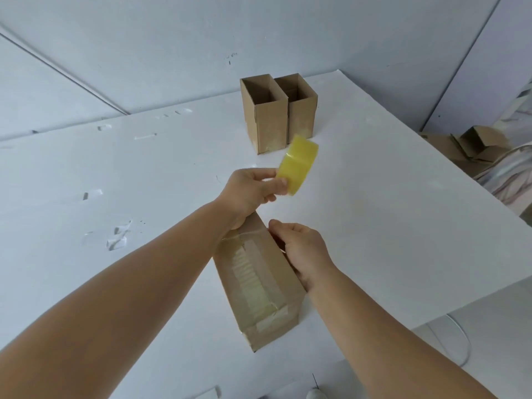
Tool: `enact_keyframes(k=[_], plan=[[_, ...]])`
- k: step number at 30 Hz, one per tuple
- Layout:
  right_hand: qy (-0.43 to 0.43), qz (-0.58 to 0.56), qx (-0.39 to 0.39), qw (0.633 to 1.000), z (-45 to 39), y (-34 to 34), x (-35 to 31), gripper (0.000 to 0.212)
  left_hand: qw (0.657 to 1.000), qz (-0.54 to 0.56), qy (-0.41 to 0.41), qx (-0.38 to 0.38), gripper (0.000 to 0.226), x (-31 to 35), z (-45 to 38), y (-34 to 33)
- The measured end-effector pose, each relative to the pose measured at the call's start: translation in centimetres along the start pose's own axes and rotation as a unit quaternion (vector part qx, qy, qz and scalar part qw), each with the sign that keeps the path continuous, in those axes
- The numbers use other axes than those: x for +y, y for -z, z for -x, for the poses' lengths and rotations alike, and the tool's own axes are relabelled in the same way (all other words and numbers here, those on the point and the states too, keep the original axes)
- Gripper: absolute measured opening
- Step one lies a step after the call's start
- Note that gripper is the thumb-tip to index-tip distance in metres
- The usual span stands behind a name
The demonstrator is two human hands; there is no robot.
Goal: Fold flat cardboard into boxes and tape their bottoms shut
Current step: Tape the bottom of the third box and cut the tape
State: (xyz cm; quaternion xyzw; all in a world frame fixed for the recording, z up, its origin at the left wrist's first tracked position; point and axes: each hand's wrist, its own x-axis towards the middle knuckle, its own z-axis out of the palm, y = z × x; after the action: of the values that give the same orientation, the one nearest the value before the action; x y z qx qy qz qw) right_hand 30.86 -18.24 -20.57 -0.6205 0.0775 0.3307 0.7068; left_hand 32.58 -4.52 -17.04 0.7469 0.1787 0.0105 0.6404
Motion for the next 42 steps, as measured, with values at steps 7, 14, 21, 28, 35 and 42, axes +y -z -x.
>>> enact_keyframes(k=[7, 14, 21, 28, 35, 42], plan=[[-0.002, -0.018, 0.000, 1.000, 0.0, -0.4, 0.1, 0.015, 0.992, 0.082, -0.045, 0.080, 0.015, 0.2, 0.8, 0.8], [0.013, -0.005, 0.020, 1.000, 0.0, -0.6, 1.1, 0.025, 0.977, 0.045, -0.093, 0.188, 0.012, -0.7, 4.6, 3.5], [-0.004, 0.054, 0.022, 0.998, 0.2, -1.3, 1.7, 0.036, 0.955, 0.035, -0.123, 0.269, 0.018, -2.8, 6.2, 3.0], [0.000, 0.221, 0.013, 0.975, -0.7, -0.1, 0.6, 0.041, 0.947, 0.048, -0.122, 0.293, 0.017, -2.6, 6.0, 2.6], [0.149, 0.266, -0.153, 0.940, 0.8, -0.3, -0.4, 0.057, 0.937, 0.102, -0.144, 0.302, 0.015, -1.9, 6.5, 2.6], [0.143, 0.324, -0.191, 0.915, 1.2, -1.0, 0.4, 0.055, 0.922, 0.151, -0.117, 0.337, 0.015, -2.7, 9.3, 4.0]])
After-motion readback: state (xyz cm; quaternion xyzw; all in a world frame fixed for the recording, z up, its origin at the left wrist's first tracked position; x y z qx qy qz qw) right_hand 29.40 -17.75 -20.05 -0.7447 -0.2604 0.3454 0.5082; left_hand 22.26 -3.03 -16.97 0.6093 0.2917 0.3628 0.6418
